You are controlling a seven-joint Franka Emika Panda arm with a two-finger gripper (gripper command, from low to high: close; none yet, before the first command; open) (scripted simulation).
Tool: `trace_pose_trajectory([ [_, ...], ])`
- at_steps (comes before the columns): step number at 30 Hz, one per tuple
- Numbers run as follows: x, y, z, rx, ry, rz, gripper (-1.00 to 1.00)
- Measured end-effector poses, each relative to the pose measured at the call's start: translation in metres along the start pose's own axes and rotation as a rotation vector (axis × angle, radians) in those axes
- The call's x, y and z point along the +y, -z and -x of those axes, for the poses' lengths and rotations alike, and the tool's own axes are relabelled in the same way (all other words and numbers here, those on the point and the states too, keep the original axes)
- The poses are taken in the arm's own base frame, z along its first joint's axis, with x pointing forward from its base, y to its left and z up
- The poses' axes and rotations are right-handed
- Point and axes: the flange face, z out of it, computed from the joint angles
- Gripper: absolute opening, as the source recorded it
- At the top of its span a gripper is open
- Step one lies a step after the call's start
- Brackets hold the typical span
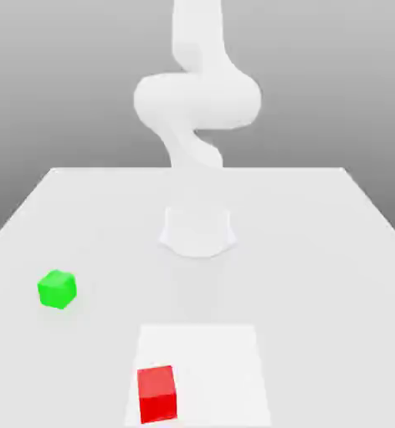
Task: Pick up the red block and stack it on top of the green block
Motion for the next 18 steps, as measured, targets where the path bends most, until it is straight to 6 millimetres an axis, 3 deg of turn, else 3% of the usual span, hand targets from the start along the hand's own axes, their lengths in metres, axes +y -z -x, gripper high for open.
trace_pose_trajectory([
  [8, 0.036, -0.160, 0.010, -0.196, 0.049, 0.139, 0.00],
  [13, 0.075, -0.249, 0.035, -0.307, 0.079, 0.231, 0.00],
  [18, 0.125, -0.324, 0.070, -0.411, 0.111, 0.330, 0.00],
])
